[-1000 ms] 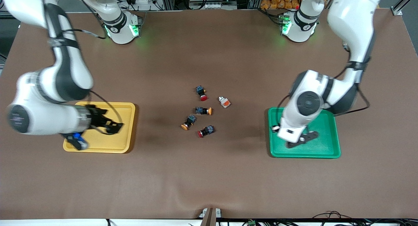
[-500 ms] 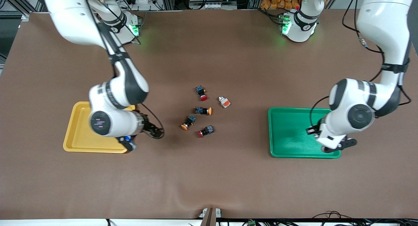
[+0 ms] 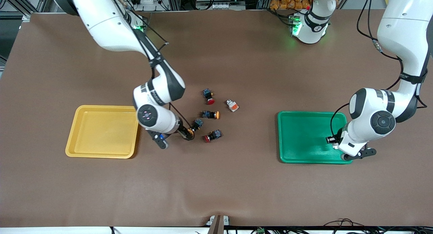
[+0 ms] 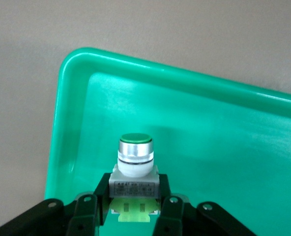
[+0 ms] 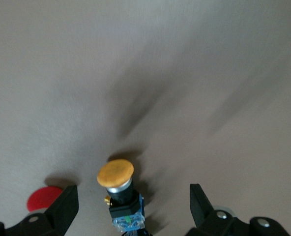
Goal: Place green and yellow buttons in trays
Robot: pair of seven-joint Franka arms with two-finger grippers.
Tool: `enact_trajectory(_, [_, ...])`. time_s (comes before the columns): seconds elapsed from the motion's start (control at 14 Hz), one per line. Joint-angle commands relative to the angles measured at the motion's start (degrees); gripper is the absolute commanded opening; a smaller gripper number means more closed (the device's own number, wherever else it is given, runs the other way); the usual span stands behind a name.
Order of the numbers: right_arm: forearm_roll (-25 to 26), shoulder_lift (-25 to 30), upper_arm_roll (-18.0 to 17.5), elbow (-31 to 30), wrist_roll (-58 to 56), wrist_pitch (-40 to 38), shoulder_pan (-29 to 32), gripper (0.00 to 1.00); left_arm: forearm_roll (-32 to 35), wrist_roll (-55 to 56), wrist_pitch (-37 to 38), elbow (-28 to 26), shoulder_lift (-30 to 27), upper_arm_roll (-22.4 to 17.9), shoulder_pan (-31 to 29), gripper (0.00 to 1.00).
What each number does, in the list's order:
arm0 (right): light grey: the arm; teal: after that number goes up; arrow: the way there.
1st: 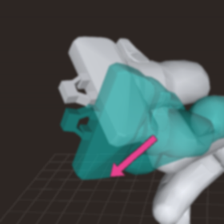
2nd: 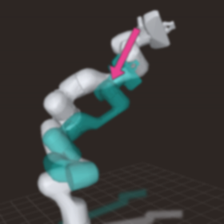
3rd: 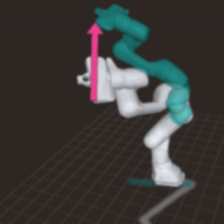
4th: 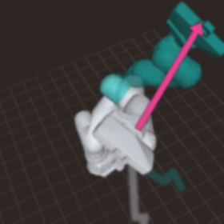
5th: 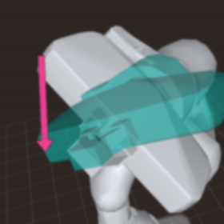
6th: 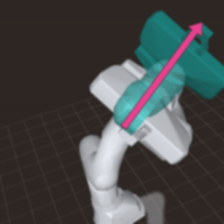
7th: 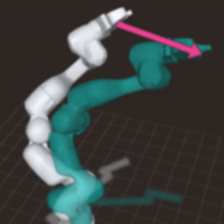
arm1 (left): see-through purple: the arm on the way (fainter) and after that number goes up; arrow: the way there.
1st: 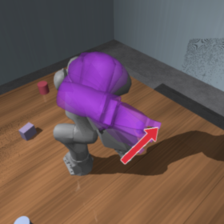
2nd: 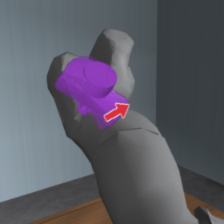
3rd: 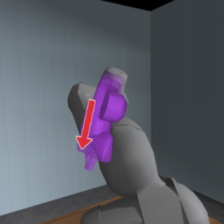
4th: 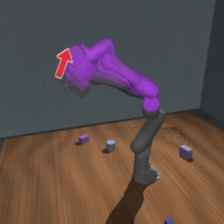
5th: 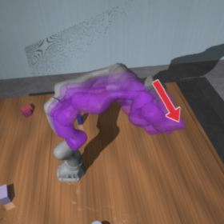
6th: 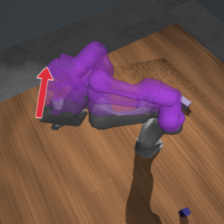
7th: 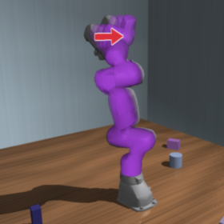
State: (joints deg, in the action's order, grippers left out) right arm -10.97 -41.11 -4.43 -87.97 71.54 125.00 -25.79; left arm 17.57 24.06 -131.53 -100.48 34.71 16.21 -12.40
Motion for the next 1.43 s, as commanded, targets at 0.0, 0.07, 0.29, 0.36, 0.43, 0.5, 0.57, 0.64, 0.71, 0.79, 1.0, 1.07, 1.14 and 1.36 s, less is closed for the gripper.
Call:
enact_trajectory(0.0, [0.9,-1.0,0.6,-0.4,2.2,3.6,-2.1,1.00,1.5,-0.5,-4.3,0.2,1.9,0.5,-0.9,0.51])
enact_trajectory(0.07, [1.2,-1.4,0.6,-0.4,2.9,4.4,-2.5,1.00,1.6,-0.4,-4.4,0.2,2.0,0.5,-1.3,1.00])
enact_trajectory(0.29, [3.5,-3.0,0.9,-0.3,3.5,4.6,-3.8,0.81,1.2,0.1,-4.1,0.0,0.7,0.8,-0.8,1.00])
enact_trajectory(0.36, [3.6,-3.7,1.0,-0.3,3.7,5.6,-4.2,0.79,0.8,0.3,-3.9,0.1,0.1,1.1,-0.5,1.00])
enact_trajectory(0.43, [3.9,-4.2,1.0,-0.4,4.9,7.9,-4.4,0.75,0.5,1.3,-3.4,0.2,-0.5,3.1,-0.6,1.00])
enact_trajectory(0.5, [4.9,-4.8,1.0,-0.3,6.7,9.5,-4.6,0.65,0.3,4.2,-1.4,0.3,-1.0,5.3,-0.7,1.00])
enact_trajectory(0.57, [5.9,-4.9,1.0,-0.2,8.2,9.7,-4.9,0.39,0.3,8.2,1.0,0.5,-1.7,7.1,-0.6,1.00])
enact_trajectory(0.64, [6.9,-4.9,1.0,-0.1,9.0,9.7,-4.9,0.12,0.3,11.9,2.4,0.5,-2.0,9.5,-0.5,1.00])
enact_trajectory(0.71, [8.0,-4.6,1.1,-0.1,9.1,9.2,-4.7,0.00,0.2,15.1,3.5,0.5,-2.1,12.1,-0.6,1.00])
enact_trajectory(0.79, [8.8,-4.3,1.4,-0.2,9.0,8.9,-4.7,0.00,0.3,19.0,4.8,0.5,-2.1,14.3,-0.6,1.00])
enact_trajectory(1.0, [11.0,-1.8,2.5,0.0,8.4,1.8,-4.0,0.00,0.3,29.9,6.5,0.3,-1.7,20.1,0.4,1.00])
enact_trajectory(1.07, [12.9,-0.7,2.9,0.0,7.5,-1.5,-3.7,0.00,0.3,32.9,7.0,0.2,-1.6,20.6,1.9,1.00])
enact_trajectory(1.14, [14.0,0.1,3.2,0.1,6.0,-4.4,-3.2,0.00,0.3,35.7,7.0,-0.1,-1.5,20.6,4.0,1.00])
enact_trajectory(1.36, [14.2,4.2,3.6,-0.1,-3.1,-12.9,0.6,0.00,0.4,43.7,6.9,0.1,-0.6,20.6,9.6,1.00])
